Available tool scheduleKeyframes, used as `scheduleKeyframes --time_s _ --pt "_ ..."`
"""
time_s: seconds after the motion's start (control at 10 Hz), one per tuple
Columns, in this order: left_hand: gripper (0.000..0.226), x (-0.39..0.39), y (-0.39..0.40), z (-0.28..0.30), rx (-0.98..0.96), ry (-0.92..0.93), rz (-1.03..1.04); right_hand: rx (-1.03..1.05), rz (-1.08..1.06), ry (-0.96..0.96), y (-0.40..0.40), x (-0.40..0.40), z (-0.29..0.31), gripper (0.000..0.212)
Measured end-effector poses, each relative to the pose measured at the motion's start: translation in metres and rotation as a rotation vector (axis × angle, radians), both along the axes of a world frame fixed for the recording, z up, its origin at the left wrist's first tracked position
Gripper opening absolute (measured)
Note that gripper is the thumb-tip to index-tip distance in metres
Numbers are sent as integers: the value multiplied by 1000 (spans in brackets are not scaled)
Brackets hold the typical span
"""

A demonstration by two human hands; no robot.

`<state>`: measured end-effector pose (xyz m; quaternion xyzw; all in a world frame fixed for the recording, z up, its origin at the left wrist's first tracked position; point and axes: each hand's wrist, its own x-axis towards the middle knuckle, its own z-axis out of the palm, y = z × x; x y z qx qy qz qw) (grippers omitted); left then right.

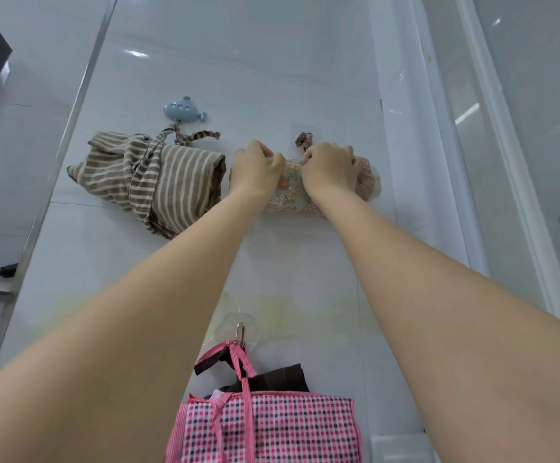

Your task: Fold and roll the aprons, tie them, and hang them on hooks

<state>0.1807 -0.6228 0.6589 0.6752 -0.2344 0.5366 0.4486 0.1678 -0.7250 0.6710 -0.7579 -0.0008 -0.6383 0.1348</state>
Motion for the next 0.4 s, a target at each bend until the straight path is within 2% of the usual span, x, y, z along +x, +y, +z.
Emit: scheduleKeyframes --time_s 0.1,0.3,0.4 --pt "29 -13 -1 -6 101 -119 231 -8 -25 6 -1 -15 -9 23" --pt "29 -34 -7 -24 240 -93 294 0 -18 108 3 -39 -14 25" --pt "29 -40 -2 -37 312 -154 347 21 9 114 4 -43 -18 26"
